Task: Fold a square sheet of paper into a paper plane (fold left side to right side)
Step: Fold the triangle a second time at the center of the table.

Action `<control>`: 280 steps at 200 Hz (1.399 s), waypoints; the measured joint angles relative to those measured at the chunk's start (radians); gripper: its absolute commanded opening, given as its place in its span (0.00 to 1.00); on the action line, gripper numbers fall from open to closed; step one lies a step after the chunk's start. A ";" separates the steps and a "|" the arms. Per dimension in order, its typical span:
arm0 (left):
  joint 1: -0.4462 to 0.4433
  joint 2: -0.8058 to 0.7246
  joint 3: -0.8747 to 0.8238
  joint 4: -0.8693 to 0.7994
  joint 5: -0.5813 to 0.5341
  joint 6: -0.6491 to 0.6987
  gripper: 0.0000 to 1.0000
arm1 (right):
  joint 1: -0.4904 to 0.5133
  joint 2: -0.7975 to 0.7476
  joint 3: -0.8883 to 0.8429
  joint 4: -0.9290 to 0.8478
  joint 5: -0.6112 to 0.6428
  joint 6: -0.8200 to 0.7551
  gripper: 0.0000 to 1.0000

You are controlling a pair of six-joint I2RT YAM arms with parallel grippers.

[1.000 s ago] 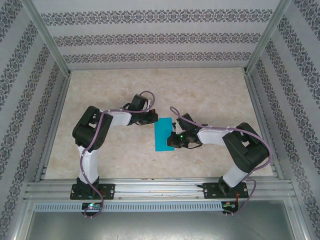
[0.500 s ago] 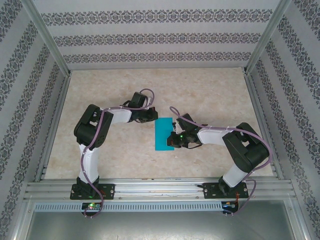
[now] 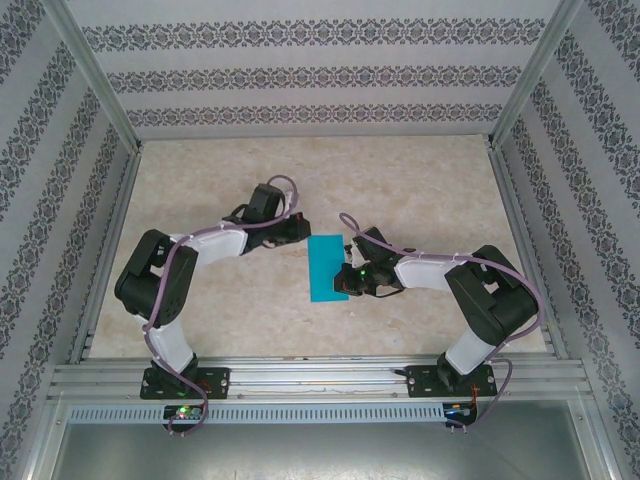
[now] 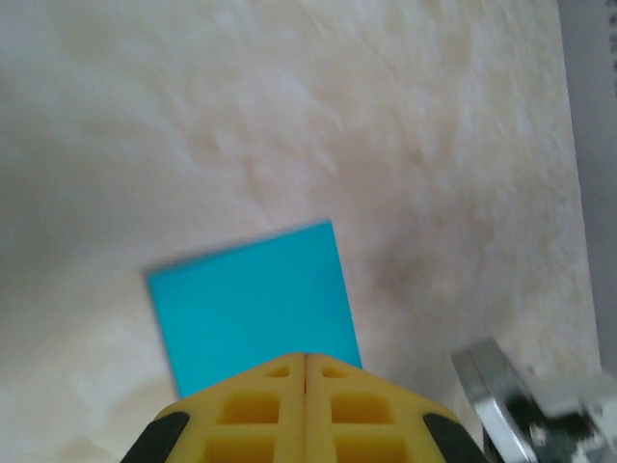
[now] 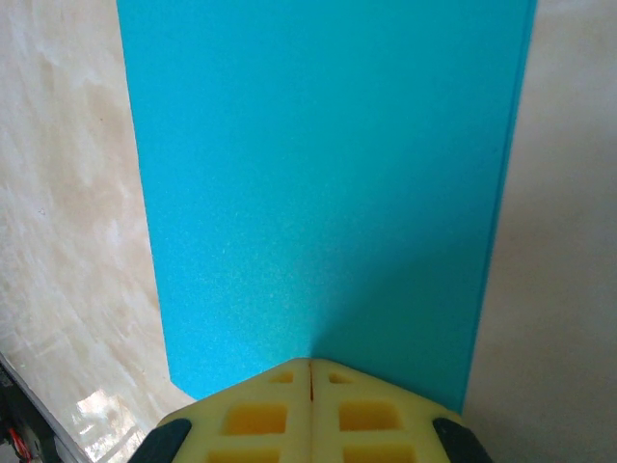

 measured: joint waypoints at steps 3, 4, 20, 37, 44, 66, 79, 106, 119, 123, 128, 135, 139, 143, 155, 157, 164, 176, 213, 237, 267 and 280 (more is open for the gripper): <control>-0.009 -0.002 -0.011 0.001 0.004 -0.006 0.02 | 0.000 0.000 0.000 0.000 0.000 0.000 0.00; -0.011 -0.002 -0.013 0.002 0.005 -0.007 0.02 | 0.000 0.000 0.000 0.000 0.000 0.000 0.00; -0.048 -0.003 -0.058 0.003 0.013 -0.031 0.02 | 0.000 0.000 0.000 0.000 0.000 0.000 0.00; -0.066 -0.003 -0.090 0.003 0.017 -0.049 0.02 | 0.003 0.000 0.000 0.000 0.001 0.003 0.00; -0.069 -0.003 -0.095 0.002 0.017 -0.054 0.02 | 0.005 0.000 0.000 0.000 0.005 0.003 0.00; -0.069 0.003 -0.096 0.007 0.017 -0.061 0.02 | 0.006 0.000 0.000 0.000 0.007 0.003 0.00; -0.069 0.016 -0.096 0.014 0.017 -0.062 0.02 | 0.006 0.000 0.000 0.001 0.007 0.003 0.00; -0.069 0.055 -0.095 0.014 0.013 -0.062 0.02 | 0.006 0.000 0.000 0.001 0.007 0.003 0.00; -0.069 0.069 -0.096 0.014 0.008 -0.062 0.02 | 0.006 0.000 0.000 0.001 0.007 0.003 0.00; -0.069 0.071 -0.096 0.014 0.008 -0.062 0.02 | 0.006 -0.001 0.000 0.001 0.007 0.004 0.00; -0.069 0.072 -0.095 0.014 0.008 -0.061 0.02 | 0.006 -0.001 0.000 0.000 0.007 0.004 0.00; -0.069 0.072 -0.096 0.014 0.005 -0.061 0.02 | 0.006 -0.002 0.000 0.000 0.008 0.005 0.04; -0.069 0.072 -0.096 0.014 0.005 -0.061 0.02 | 0.006 -0.003 0.000 0.000 0.007 0.008 0.06; -0.069 0.072 -0.096 0.014 0.005 -0.061 0.02 | 0.006 -0.003 0.000 0.000 0.008 0.008 0.09; -0.069 0.072 -0.096 0.014 0.005 -0.061 0.02 | 0.006 -0.007 0.000 0.000 0.012 0.018 0.15; -0.069 0.072 -0.096 0.014 0.005 -0.061 0.01 | 0.006 -0.008 -0.001 0.000 0.012 0.021 0.15; -0.069 0.072 -0.098 0.014 0.005 -0.061 0.00 | 0.006 -0.010 -0.002 -0.001 0.014 0.028 0.18; -0.069 0.072 -0.103 0.018 0.006 -0.061 0.00 | 0.005 -0.021 -0.008 0.006 0.013 0.039 0.21; -0.069 0.064 -0.118 0.034 0.005 -0.061 0.00 | -0.045 -0.078 -0.026 -0.014 -0.017 0.051 0.30; -0.069 0.059 -0.124 0.034 0.005 -0.061 0.00 | -0.096 -0.122 -0.035 -0.041 -0.026 0.039 0.35; -0.069 0.059 -0.124 0.034 0.005 -0.061 0.00 | -0.134 -0.143 -0.063 -0.080 -0.039 0.014 0.38; -0.069 0.059 -0.124 0.034 0.005 -0.061 0.00 | -0.133 -0.143 -0.076 -0.090 -0.050 0.013 0.38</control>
